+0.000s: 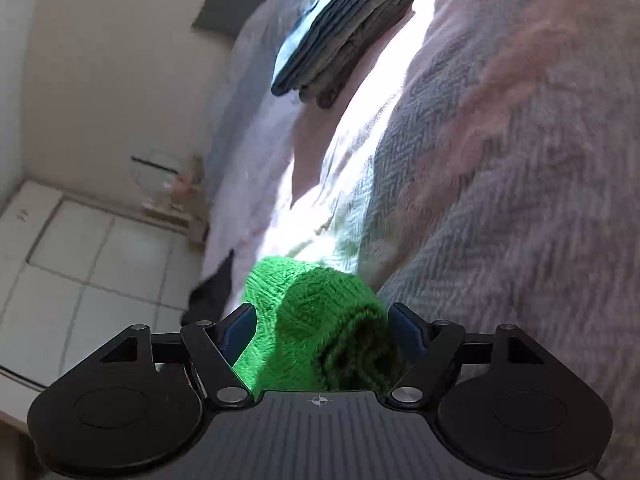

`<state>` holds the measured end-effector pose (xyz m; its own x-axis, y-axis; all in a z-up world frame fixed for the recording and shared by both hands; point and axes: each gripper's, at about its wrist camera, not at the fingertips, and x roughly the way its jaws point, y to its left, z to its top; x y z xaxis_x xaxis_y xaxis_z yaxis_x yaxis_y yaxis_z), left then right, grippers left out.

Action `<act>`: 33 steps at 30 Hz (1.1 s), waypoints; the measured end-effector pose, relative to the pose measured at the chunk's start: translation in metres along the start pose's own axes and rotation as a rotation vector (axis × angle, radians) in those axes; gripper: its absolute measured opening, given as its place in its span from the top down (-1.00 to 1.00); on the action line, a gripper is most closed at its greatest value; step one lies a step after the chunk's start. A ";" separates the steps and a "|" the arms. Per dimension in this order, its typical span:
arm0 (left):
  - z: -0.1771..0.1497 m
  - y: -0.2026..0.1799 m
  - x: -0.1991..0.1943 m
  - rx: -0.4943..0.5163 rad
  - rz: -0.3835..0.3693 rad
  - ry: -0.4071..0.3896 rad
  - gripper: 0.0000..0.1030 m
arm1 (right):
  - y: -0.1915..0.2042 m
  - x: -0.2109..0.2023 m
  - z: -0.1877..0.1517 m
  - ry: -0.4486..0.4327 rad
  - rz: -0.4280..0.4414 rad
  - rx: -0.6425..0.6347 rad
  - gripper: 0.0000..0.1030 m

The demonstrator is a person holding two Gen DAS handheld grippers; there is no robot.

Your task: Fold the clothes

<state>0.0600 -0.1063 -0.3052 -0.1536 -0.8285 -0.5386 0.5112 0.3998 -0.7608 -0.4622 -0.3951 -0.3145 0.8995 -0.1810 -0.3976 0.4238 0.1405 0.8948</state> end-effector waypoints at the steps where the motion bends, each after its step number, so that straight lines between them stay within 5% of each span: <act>1: 0.012 0.000 0.015 -0.008 -0.015 0.022 -0.12 | -0.004 -0.007 -0.010 -0.021 0.031 0.030 -0.47; 5: 0.049 -0.014 0.079 0.081 -0.067 0.175 -0.23 | 0.002 -0.013 -0.037 -0.021 0.017 0.062 -0.47; 10: 0.055 -0.022 0.139 0.128 -0.121 0.369 -0.26 | 0.013 0.019 -0.041 0.018 -0.126 0.016 -0.47; 13: 0.043 -0.024 0.157 0.139 -0.142 0.448 -0.03 | 0.010 0.034 -0.043 0.026 -0.133 0.011 -0.39; 14: 0.038 -0.027 0.157 0.166 -0.143 0.449 0.08 | 0.011 0.040 -0.041 0.029 -0.154 -0.004 0.05; 16: 0.034 -0.031 0.151 0.202 -0.159 0.408 0.46 | 0.013 0.050 -0.034 0.041 -0.185 -0.045 0.24; 19: 0.026 -0.036 0.126 0.245 -0.220 0.300 0.52 | 0.029 0.056 -0.019 0.032 -0.183 -0.177 0.35; 22: 0.013 -0.049 0.103 0.311 -0.246 0.187 0.53 | 0.057 0.064 -0.006 -0.014 -0.169 -0.379 0.38; 25: 0.001 -0.059 0.099 0.348 -0.185 0.105 0.44 | 0.067 0.076 0.013 -0.028 -0.156 -0.450 0.35; 28: -0.005 -0.057 0.102 0.321 -0.081 0.139 0.34 | 0.049 0.078 0.029 -0.067 -0.210 -0.284 0.11; 33: 0.002 -0.034 0.065 0.139 -0.121 0.082 0.01 | 0.028 0.028 0.006 -0.143 -0.132 -0.136 -0.07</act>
<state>0.0342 -0.1748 -0.3136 -0.2869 -0.8301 -0.4781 0.5958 0.2362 -0.7676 -0.4256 -0.4022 -0.2992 0.8155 -0.3410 -0.4677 0.5555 0.2346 0.7977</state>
